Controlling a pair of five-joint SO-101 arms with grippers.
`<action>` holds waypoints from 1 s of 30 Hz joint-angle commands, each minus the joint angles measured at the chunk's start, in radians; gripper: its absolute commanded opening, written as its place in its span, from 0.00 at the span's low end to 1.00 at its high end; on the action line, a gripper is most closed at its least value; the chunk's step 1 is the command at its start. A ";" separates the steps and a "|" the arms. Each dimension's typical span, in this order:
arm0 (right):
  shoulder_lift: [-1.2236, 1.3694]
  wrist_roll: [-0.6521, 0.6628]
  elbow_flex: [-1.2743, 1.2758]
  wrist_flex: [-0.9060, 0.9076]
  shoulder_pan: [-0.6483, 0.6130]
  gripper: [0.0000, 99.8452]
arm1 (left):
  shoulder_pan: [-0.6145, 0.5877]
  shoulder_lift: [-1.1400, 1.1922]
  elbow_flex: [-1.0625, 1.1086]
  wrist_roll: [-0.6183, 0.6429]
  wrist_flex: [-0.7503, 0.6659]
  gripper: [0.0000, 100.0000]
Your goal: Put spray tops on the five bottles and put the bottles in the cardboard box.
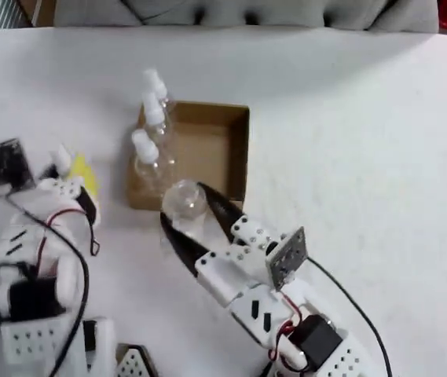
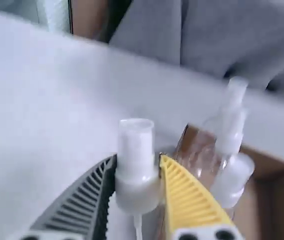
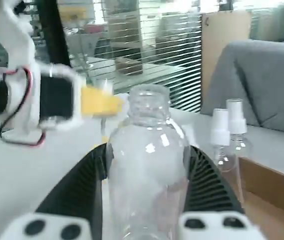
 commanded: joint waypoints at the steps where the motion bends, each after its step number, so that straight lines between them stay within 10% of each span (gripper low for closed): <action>1: -0.013 0.002 -0.005 -0.019 -0.031 0.02 | -0.004 -0.131 -0.012 0.003 -0.193 0.02; 9: -0.013 0.002 0.020 -0.019 -0.036 0.02 | 0.028 -0.101 -0.021 0.005 -0.543 0.02; 16: -0.013 0.003 0.049 -0.027 -0.036 0.02 | 0.133 0.056 -0.267 0.005 -0.563 0.02; 30: -0.013 0.003 0.051 -0.025 -0.036 0.02 | 0.389 0.380 -0.878 0.006 -0.054 0.02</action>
